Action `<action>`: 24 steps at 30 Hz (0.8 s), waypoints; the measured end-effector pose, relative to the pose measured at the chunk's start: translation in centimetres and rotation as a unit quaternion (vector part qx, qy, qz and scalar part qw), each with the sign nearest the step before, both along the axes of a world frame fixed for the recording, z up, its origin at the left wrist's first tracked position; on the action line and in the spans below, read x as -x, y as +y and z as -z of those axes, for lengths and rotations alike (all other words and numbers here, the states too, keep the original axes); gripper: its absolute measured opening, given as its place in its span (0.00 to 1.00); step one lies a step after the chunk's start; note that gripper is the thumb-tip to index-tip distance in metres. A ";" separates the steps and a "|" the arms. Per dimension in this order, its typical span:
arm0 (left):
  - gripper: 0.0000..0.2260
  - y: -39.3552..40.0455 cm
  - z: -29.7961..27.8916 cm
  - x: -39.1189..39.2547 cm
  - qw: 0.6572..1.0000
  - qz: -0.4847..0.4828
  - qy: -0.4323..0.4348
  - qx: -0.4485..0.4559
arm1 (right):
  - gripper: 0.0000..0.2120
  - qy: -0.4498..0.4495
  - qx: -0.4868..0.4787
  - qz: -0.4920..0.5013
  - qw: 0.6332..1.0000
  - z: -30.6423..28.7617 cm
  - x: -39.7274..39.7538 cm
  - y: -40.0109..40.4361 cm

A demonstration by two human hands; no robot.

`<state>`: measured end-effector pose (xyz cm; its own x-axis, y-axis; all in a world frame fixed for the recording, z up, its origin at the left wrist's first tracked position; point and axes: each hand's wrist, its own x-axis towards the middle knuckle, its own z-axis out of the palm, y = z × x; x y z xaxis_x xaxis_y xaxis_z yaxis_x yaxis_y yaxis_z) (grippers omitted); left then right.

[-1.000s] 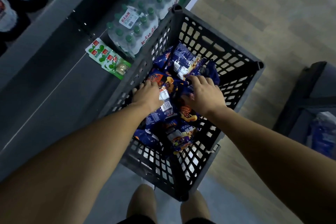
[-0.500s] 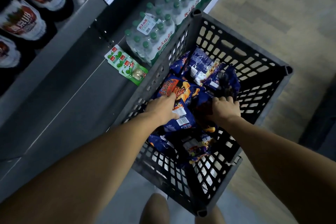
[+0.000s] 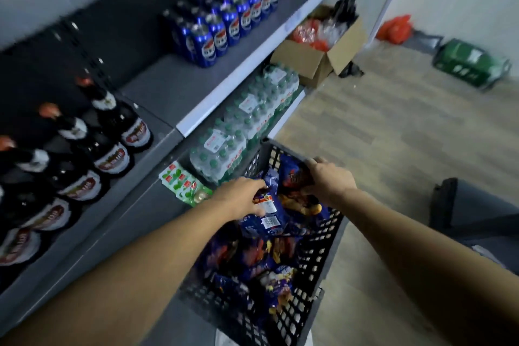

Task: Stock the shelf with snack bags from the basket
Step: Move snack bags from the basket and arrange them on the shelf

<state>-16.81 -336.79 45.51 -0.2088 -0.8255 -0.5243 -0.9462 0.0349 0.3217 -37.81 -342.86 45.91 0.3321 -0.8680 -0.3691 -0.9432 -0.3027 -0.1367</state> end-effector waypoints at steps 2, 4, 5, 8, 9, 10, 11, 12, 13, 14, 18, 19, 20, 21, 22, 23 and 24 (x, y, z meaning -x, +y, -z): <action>0.27 -0.7 -4.9 -0.4 0.999 0.011 -0.004 0.033 | 0.33 -0.004 0.027 -0.012 1.000 -5.5 -0.3 -0.9; 0.26 -1.2 -10.0 -1.1 0.998 0.019 -0.008 0.063 | 0.32 -0.017 0.059 -0.023 0.998 -10.7 -0.8 -1.6; 0.26 -1.2 -12.5 -1.5 0.997 0.019 -0.006 0.077 | 0.32 -0.028 0.073 -0.033 0.996 -13.3 -1.1 -1.8; 0.22 -1.0 -19.1 -3.2 0.992 -0.002 0.008 0.124 | 0.32 -0.053 0.111 -0.076 0.989 -19.8 -2.5 -2.0; 0.21 -0.6 -20.9 -3.9 0.991 -0.016 0.007 0.134 | 0.32 -0.058 0.122 -0.092 0.987 -21.5 -3.2 -1.9; 0.22 -0.1 -22.6 -4.6 0.988 -0.029 0.003 0.149 | 0.31 -0.064 0.131 -0.108 0.983 -23.0 -3.9 -1.8; 0.23 0.5 -24.1 -5.2 0.985 -0.044 -0.007 0.165 | 0.30 -0.072 0.140 -0.124 0.980 -24.2 -4.6 -1.6; 0.23 1.3 -25.5 -5.8 0.981 -0.059 -0.015 0.183 | 0.29 -0.079 0.151 -0.142 0.975 -25.3 -5.5 -1.4; 0.23 2.1 -26.9 -6.5 0.977 -0.075 -0.023 0.198 | 0.28 -0.083 0.165 -0.161 0.969 -26.3 -6.5 -1.2; 0.24 3.0 -28.2 -7.2 0.973 -0.092 -0.033 0.211 | 0.28 -0.084 0.178 -0.179 0.964 -27.1 -7.5 -0.9; 0.27 7.7 -31.6 -10.2 0.951 -0.188 -0.058 0.237 | 0.35 -0.101 0.197 -0.238 0.946 -30.0 -12.3 1.1; 0.26 9.3 -32.3 -10.8 0.944 -0.212 -0.060 0.244 | 0.35 -0.111 0.198 -0.255 0.940 -30.5 -13.5 1.9; 0.25 10.8 -33.0 -11.3 0.937 -0.233 -0.063 0.254 | 0.35 -0.122 0.198 -0.272 0.934 -31.0 -14.8 2.7; 0.25 12.4 -33.7 -11.9 0.929 -0.256 -0.067 0.260 | 0.34 -0.134 0.196 -0.288 0.928 -31.5 -16.0 3.6; 0.26 14.1 -34.4 -12.5 0.921 -0.278 -0.069 0.265 | 0.33 -0.145 0.192 -0.303 0.922 -32.0 -17.3 4.6; 0.26 15.7 -35.0 -13.3 0.913 -0.299 -0.074 0.267 | 0.33 -0.155 0.191 -0.319 0.915 -32.3 -18.6 5.5; 0.26 17.3 -35.5 -14.3 0.905 -0.318 -0.078 0.271 | 0.32 -0.160 0.190 -0.335 0.909 -32.6 -20.0 6.5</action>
